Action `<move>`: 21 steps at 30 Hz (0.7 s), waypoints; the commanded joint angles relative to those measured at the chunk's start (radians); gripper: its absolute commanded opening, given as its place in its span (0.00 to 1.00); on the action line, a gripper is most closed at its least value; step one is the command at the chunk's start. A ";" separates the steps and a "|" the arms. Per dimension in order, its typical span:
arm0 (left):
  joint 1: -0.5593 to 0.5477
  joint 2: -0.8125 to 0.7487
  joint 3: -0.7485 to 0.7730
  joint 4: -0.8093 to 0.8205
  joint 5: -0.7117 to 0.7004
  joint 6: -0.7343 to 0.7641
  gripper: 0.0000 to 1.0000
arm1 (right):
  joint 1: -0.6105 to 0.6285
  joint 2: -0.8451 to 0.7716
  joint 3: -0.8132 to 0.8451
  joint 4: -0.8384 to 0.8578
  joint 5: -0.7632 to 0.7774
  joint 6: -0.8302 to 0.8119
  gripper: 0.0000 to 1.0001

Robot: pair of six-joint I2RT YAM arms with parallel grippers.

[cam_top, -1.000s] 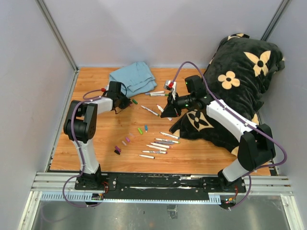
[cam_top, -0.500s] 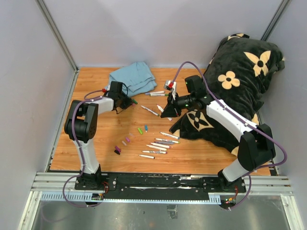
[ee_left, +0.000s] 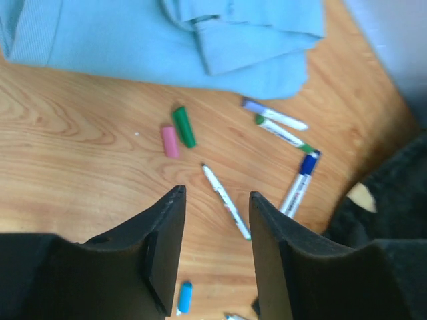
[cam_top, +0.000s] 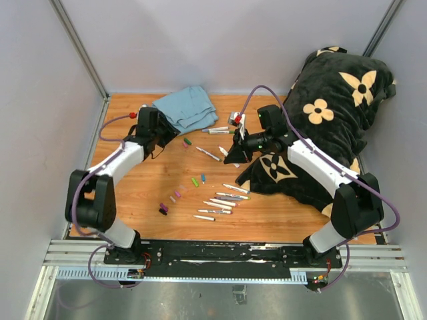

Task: Open the pen caps
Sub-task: Place the pen cap at the center of the board, then place the pen at the center of the board.

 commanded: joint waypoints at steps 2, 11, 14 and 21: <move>0.000 -0.197 -0.049 0.032 0.102 0.133 0.55 | -0.002 -0.020 0.022 -0.022 0.018 -0.036 0.08; 0.016 -0.397 0.032 -0.045 0.380 0.314 0.86 | -0.001 0.001 0.044 -0.061 0.061 -0.078 0.11; 0.017 -0.495 0.028 -0.099 0.374 0.421 0.96 | 0.002 0.017 0.058 -0.074 0.101 -0.090 0.12; 0.015 -0.746 -0.136 -0.162 0.104 0.644 0.99 | 0.045 0.115 0.146 -0.145 0.193 -0.131 0.12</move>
